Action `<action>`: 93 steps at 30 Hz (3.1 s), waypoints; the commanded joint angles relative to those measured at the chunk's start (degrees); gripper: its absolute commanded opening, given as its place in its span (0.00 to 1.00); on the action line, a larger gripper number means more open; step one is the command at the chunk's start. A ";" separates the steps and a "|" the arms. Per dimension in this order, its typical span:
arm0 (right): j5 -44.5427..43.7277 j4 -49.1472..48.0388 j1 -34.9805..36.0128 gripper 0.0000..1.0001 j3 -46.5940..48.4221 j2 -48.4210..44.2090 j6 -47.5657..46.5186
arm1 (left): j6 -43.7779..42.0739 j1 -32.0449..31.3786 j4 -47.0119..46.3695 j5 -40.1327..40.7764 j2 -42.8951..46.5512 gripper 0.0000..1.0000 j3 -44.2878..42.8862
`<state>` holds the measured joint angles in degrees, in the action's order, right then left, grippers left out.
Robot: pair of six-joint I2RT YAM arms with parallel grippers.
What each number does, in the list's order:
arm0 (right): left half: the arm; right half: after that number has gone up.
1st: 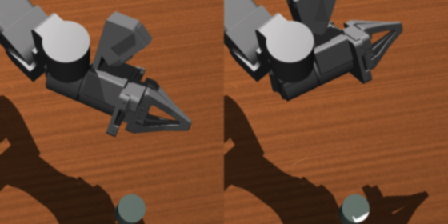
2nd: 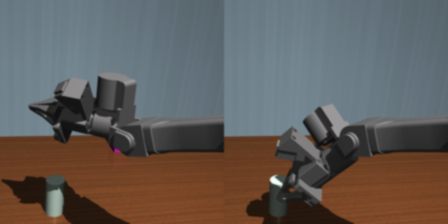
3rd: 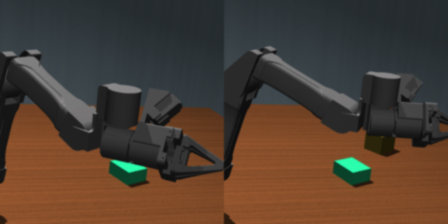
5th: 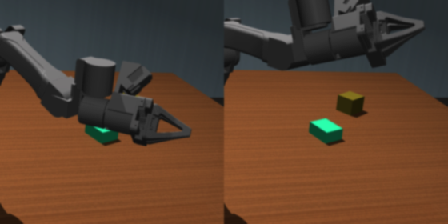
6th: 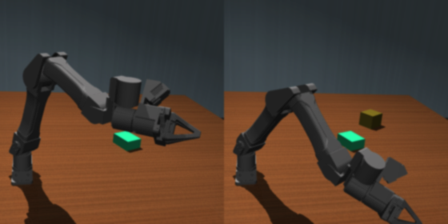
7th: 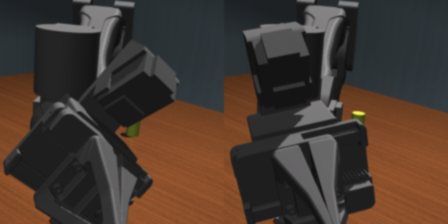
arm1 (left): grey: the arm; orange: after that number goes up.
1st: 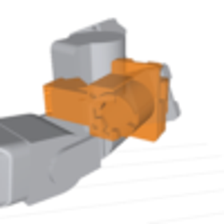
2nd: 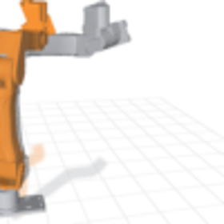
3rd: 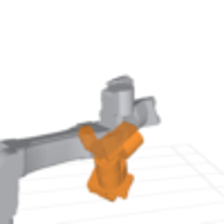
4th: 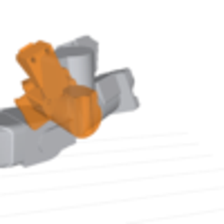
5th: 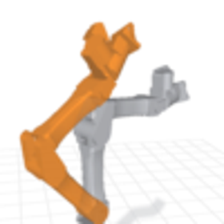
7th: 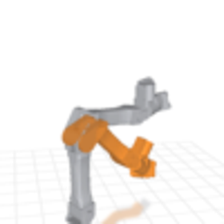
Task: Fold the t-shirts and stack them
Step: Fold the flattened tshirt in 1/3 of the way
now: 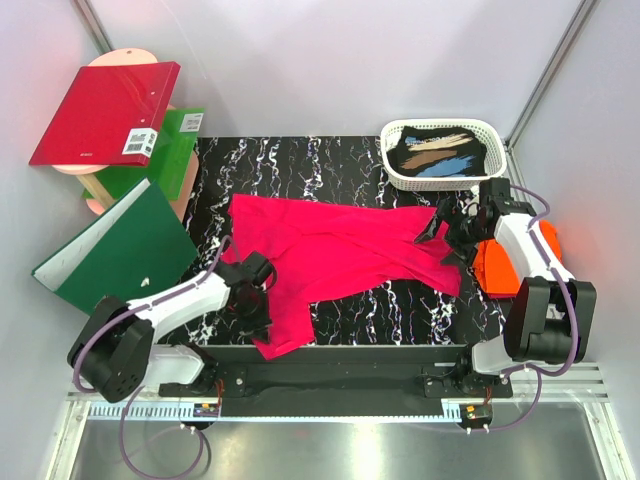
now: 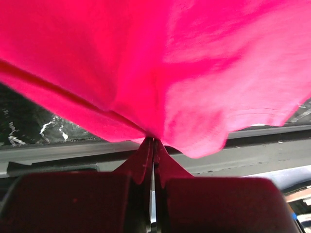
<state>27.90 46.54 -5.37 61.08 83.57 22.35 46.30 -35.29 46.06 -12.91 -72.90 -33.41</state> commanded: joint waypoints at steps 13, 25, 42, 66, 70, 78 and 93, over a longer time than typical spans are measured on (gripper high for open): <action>-0.48 0.48 -0.61 1.00 2.82 3.35 -1.17 | -4.46 -0.13 1.22 1.40 -5.58 0.67 -7.63; 0.84 0.21 -0.70 1.00 1.41 4.76 -2.13 | -1.83 -0.13 13.16 5.88 8.73 0.99 -10.19; 2.25 -0.40 -0.61 1.00 1.76 7.04 -2.49 | -2.71 -0.22 8.78 2.01 2.16 0.64 -3.41; 3.12 -0.49 -0.79 1.00 3.08 9.07 -2.75 | -8.16 -0.75 6.67 2.01 -14.11 0.35 -12.65; 3.48 -0.66 -0.79 1.00 2.91 9.59 -2.75 | -8.16 -0.75 7.63 2.44 -12.44 0.52 -12.56; 3.83 -0.67 -0.79 1.00 2.99 10.73 -3.01 | -7.37 -0.75 9.39 2.89 -8.75 0.63 -12.03; 4.09 -0.93 -0.79 1.00 3.08 11.79 -3.01 | -8.60 -2.33 7.55 1.48 -14.19 0.48 -11.24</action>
<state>31.05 46.13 -5.80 62.67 95.55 20.32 38.46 -36.97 54.33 -10.24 -85.56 -44.51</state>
